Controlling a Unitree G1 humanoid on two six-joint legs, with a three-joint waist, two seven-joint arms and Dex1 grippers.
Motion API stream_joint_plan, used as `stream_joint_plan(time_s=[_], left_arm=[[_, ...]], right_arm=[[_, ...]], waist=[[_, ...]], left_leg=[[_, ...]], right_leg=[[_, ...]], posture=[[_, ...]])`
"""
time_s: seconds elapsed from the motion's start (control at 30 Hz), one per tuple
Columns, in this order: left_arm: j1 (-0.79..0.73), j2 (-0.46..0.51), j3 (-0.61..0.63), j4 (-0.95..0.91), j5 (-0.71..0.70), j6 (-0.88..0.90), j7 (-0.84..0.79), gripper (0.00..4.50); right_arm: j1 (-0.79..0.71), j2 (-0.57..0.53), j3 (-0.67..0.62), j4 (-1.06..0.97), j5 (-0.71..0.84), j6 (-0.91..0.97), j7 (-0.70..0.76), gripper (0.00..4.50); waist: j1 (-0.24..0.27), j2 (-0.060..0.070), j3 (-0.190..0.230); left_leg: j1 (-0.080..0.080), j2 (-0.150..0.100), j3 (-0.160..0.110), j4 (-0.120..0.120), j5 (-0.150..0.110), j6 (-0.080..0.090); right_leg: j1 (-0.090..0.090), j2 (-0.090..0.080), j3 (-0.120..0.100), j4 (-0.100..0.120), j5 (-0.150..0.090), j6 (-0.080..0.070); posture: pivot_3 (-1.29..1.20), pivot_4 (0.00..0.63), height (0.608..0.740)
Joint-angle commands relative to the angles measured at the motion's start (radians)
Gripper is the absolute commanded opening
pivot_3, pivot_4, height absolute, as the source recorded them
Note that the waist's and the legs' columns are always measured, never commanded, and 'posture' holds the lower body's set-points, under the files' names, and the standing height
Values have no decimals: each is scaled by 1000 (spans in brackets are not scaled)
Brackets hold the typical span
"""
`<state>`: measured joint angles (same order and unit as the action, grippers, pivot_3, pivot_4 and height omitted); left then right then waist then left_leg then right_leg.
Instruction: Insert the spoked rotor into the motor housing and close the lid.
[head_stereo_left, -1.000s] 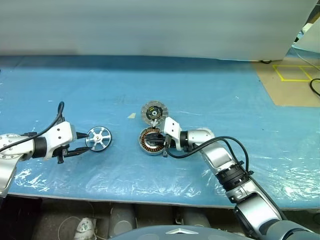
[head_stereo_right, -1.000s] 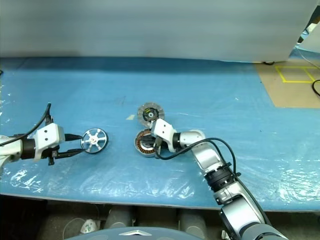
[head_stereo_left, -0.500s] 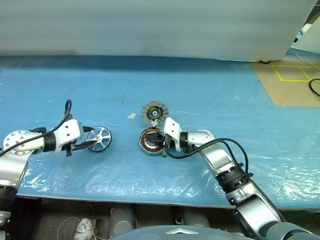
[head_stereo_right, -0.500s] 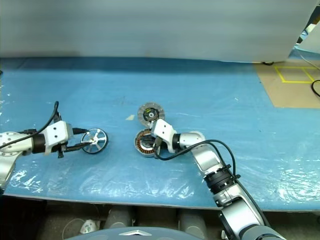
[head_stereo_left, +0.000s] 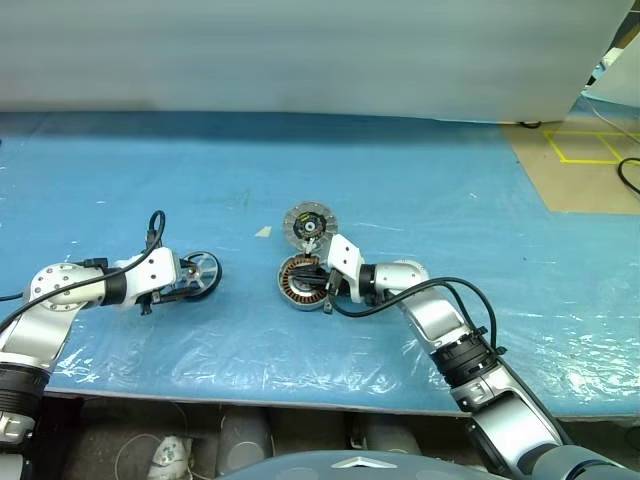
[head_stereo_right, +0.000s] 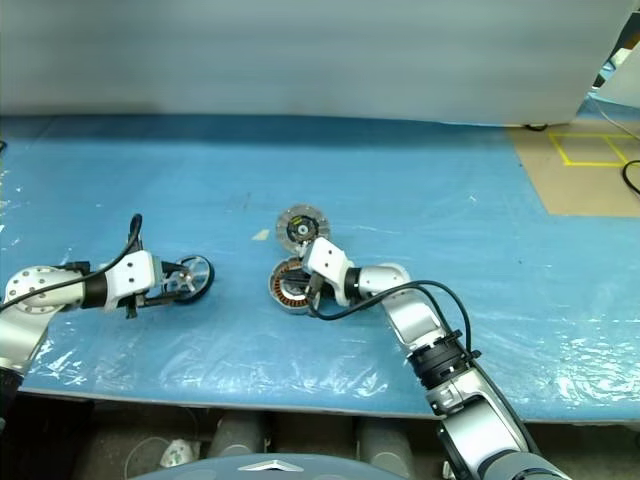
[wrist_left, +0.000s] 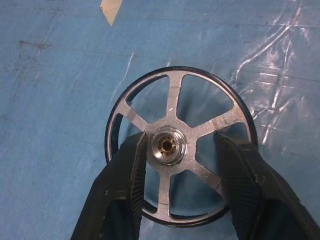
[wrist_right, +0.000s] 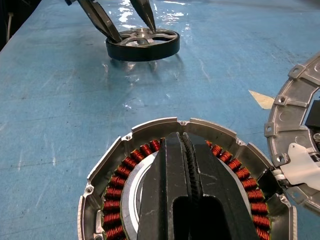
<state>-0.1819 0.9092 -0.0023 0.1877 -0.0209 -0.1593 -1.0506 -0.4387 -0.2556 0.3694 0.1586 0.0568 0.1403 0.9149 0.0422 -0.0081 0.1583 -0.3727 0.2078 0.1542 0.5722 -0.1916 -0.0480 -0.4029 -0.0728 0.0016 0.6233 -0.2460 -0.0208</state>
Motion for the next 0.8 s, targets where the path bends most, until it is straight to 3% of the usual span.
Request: stream_joint_plan(time_s=[0.03,0.2,0.3,0.8], left_arm=[[-5,-6,-19,9,15,-4,6,2226],[-4,-14,-27,-9,-29,97,-39,2226],[2,-21,-20,-42,-96,206,-83,1763],[-19,-20,2,-120,-191,369,-154,1759]], right_arm=[[11,4,5,-35,4,4,-3,0],[8,7,6,-35,4,3,-6,0],[6,9,8,-31,2,1,-7,0],[11,6,9,-34,-5,0,-13,0]], waist=[[0,0,0],[2,0,0],[1,1,0],[2,1,0]], left_leg=[[0,0,0,0,0,0],[0,0,0,0,0,0],[0,0,0,0,0,0],[1,-1,1,-1,0,0]], right_leg=[[0,0,0,0,0,0],[0,0,0,0,0,0],[0,0,0,0,0,0],[1,0,1,-1,0,0]], posture=[[0,150,740],[0,150,740],[0,150,740],[0,150,740]])
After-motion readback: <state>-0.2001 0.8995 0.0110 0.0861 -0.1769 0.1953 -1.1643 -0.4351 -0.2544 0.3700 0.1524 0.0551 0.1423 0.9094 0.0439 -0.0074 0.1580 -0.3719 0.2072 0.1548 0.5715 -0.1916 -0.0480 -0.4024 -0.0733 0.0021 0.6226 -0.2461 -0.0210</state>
